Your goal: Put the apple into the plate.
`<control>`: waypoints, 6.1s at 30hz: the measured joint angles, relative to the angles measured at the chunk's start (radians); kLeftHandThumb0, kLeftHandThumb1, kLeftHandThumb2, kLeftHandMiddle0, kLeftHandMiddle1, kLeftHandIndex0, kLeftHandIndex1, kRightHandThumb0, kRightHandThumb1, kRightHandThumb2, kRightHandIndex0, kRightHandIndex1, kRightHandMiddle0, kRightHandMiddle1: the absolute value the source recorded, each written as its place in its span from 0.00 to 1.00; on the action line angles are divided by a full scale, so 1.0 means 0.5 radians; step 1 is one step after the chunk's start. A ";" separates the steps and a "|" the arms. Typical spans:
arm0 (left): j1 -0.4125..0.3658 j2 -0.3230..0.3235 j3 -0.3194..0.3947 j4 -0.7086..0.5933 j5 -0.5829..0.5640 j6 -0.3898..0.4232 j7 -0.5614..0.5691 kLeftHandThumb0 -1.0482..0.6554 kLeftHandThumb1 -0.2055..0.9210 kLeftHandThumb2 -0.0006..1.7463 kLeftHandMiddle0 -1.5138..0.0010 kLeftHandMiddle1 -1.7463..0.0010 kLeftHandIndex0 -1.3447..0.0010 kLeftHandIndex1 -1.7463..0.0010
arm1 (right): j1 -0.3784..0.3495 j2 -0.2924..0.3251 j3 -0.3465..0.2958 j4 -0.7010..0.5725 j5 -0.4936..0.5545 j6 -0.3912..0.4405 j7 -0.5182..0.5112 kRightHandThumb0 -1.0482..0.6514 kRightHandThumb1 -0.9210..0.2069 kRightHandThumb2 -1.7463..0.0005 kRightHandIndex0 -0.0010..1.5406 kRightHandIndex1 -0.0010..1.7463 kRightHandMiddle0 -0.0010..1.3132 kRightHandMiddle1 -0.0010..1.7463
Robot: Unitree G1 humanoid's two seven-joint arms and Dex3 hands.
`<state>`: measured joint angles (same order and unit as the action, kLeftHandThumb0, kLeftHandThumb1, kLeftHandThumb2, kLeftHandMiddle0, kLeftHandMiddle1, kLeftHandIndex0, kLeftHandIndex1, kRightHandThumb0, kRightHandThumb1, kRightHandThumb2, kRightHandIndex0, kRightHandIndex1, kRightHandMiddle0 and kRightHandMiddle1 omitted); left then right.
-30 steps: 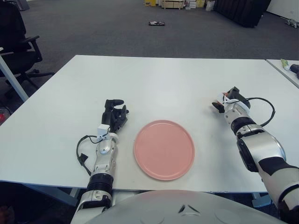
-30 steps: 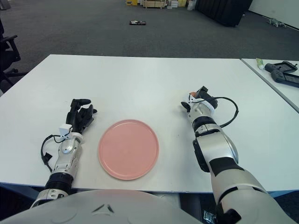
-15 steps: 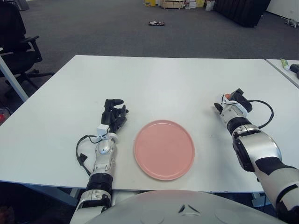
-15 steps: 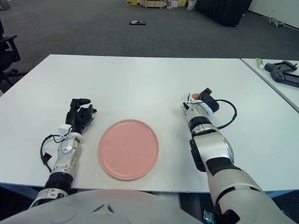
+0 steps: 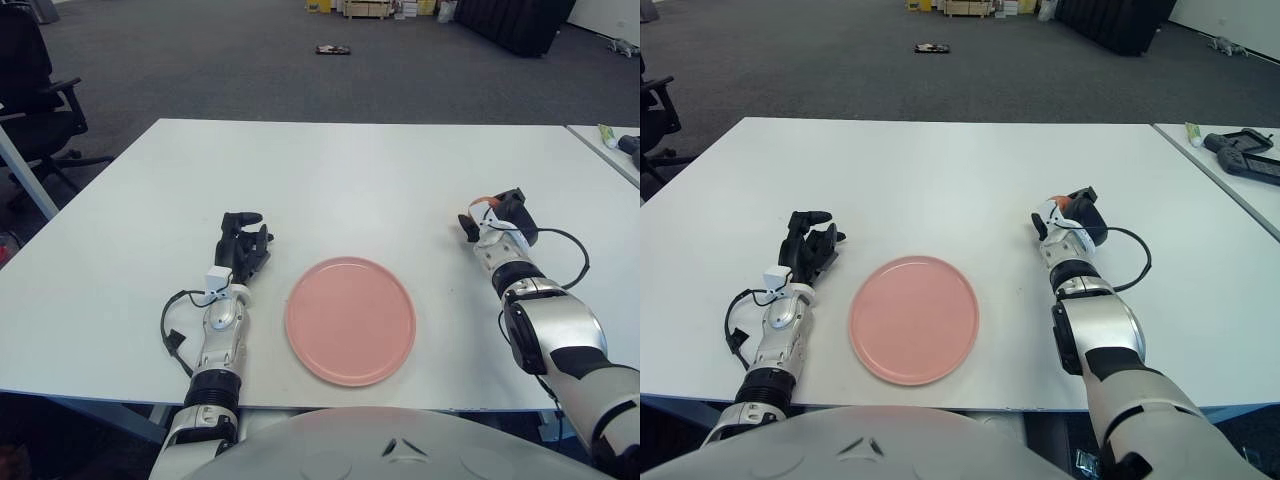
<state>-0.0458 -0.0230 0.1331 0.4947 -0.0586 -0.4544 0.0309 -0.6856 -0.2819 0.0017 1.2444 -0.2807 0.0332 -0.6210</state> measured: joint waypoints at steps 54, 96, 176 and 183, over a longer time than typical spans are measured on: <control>-0.003 -0.003 -0.001 0.000 -0.003 -0.003 0.004 0.41 1.00 0.30 0.72 0.14 0.85 0.00 | 0.858 0.368 -0.249 -1.611 0.746 -1.006 1.500 0.31 0.66 0.15 0.83 1.00 0.55 1.00; 0.016 -0.039 -0.026 -0.064 0.014 0.077 0.044 0.41 1.00 0.30 0.74 0.12 0.85 0.00 | 1.333 -0.094 0.788 -2.720 -0.212 -0.591 2.192 0.33 0.58 0.21 0.79 1.00 0.49 1.00; 0.018 -0.041 -0.023 -0.055 0.011 0.061 0.045 0.41 1.00 0.30 0.73 0.12 0.85 0.00 | 1.528 -0.107 0.632 -3.020 0.938 -0.599 2.384 0.00 0.00 0.75 0.00 0.00 0.00 0.00; 0.018 -0.041 -0.025 -0.054 0.011 0.061 0.045 0.41 1.00 0.30 0.73 0.12 0.85 0.00 | 1.543 0.077 0.542 -2.970 1.490 -0.429 2.506 0.00 0.00 0.73 0.00 0.00 0.00 0.00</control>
<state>-0.0369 -0.0437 0.1208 0.4675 -0.0531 -0.4241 0.0534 0.0861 -0.2431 0.2726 -0.2409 0.4645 -0.1815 0.6318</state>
